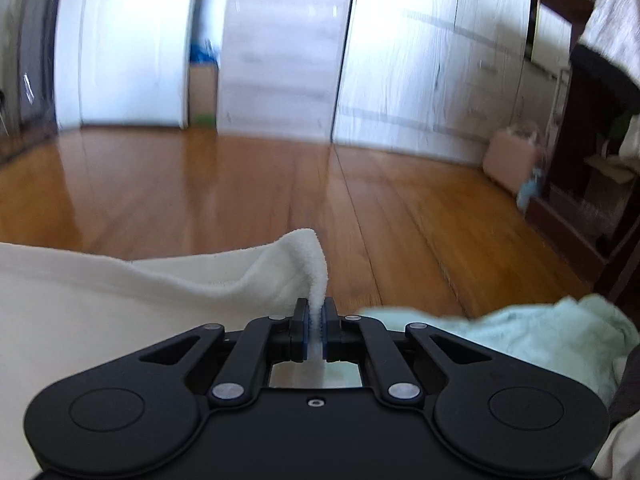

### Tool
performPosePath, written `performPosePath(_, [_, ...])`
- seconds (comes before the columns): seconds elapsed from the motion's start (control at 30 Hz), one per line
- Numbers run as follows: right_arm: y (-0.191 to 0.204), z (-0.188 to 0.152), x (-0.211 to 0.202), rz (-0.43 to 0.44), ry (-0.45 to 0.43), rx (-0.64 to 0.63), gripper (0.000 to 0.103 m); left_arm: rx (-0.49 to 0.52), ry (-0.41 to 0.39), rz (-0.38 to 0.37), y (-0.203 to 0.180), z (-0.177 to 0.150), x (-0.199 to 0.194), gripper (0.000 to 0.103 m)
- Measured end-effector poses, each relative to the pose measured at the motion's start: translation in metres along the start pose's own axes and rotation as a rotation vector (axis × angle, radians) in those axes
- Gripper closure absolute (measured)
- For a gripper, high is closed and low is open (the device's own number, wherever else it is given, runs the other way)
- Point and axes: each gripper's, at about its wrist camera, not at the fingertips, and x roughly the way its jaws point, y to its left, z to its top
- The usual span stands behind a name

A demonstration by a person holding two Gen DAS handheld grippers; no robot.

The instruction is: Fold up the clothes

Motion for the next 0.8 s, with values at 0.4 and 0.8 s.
performPosePath(0.4, [0.009,-0.009,-0.021,-0.095,0.064,-0.115,0.040,-0.272,0.096,0.031,0.031,-0.008,-0.061,0.035])
performPosePath(0.8, [-0.016,-0.016,-0.084,0.373,0.400,0.490,0.038,-0.416,0.241,-0.111,0.039,-0.081,-0.152,0.031])
